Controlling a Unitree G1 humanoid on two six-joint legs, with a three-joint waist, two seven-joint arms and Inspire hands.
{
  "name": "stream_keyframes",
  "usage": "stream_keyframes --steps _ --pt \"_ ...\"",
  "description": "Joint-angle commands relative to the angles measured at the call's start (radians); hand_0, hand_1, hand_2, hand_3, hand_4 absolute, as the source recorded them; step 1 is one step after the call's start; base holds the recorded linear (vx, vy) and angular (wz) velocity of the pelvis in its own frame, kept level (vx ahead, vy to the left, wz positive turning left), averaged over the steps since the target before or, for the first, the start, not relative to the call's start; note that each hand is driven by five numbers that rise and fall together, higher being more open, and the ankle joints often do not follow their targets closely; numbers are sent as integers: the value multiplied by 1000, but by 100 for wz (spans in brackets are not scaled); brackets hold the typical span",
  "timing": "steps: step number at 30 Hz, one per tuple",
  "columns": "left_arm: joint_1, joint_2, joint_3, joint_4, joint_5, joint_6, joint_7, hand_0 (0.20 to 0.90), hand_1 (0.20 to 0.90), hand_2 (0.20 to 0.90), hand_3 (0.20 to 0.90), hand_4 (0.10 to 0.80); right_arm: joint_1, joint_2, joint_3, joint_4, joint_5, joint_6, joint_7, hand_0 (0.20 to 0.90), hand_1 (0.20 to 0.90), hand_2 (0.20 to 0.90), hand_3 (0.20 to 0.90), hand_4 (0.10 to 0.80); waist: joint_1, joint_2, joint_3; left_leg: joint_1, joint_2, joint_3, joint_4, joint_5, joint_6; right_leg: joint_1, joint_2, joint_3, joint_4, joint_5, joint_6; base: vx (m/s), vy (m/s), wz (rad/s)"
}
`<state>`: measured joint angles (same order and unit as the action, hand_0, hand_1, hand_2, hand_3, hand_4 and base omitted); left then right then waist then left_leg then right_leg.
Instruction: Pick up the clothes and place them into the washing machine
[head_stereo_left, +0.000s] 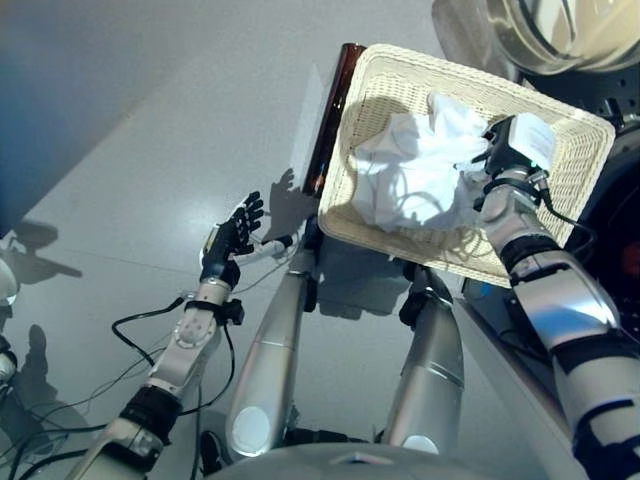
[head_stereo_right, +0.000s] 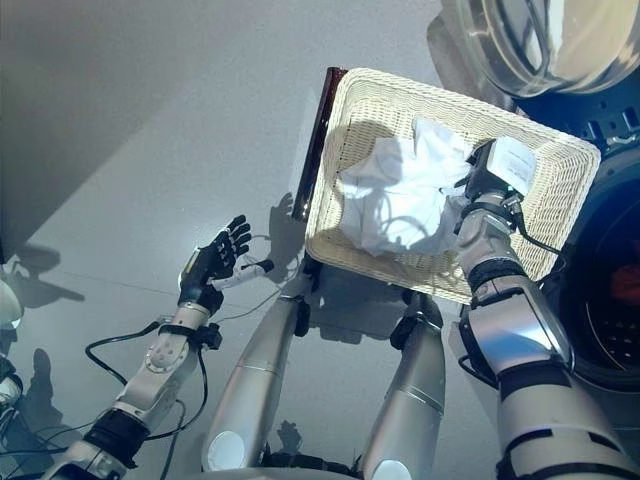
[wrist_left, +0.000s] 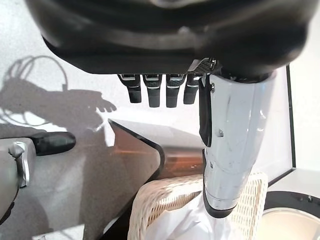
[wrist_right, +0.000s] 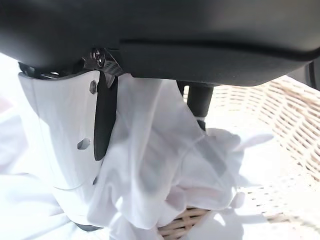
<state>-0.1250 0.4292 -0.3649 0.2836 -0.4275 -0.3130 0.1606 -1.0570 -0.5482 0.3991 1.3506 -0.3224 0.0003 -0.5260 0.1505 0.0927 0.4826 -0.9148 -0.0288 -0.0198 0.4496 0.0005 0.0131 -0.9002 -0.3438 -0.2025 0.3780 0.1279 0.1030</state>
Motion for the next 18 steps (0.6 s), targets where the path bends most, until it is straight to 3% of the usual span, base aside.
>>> stream_keyframes --steps 1,8,13,14,18 --pt "67 45 22 -100 -7 -63 8 900 900 900 900 800 30 19 14 -7 37 -6 -4 200 200 200 200 300 25 31 -39 -50 61 -60 -73 38 -120 0 -74 75 10 -24 105 0 0 0" --pt "73 44 39 -81 -2 -62 13 900 900 900 900 800 50 32 -24 -44 97 -30 -21 200 200 200 200 300 13 18 -44 -38 64 -54 -69 33 -120 14 -70 74 1 -22 105 11 2 -1" --pt "75 24 78 -31 19 -54 36 900 900 900 900 800 189 53 -38 -264 144 -89 -25 200 200 200 200 300 -32 -28 -53 1 79 -50 -64 22 -122 63 -57 65 -10 -24 101 15 -15 0" --pt "79 22 87 -27 23 -51 38 900 900 900 900 800 222 49 -41 -322 139 -94 -26 200 200 200 200 300 -43 -38 -50 -1 75 -47 -72 54 -117 65 -60 60 -26 6 91 -55 -12 -5" --pt "87 12 108 18 38 -51 43 900 900 900 900 800 352 40 -60 -491 131 -121 -15 200 200 200 200 300 -68 -71 -62 52 86 -52 -85 52 -121 134 -55 46 -55 9 93 36 -54 -6"
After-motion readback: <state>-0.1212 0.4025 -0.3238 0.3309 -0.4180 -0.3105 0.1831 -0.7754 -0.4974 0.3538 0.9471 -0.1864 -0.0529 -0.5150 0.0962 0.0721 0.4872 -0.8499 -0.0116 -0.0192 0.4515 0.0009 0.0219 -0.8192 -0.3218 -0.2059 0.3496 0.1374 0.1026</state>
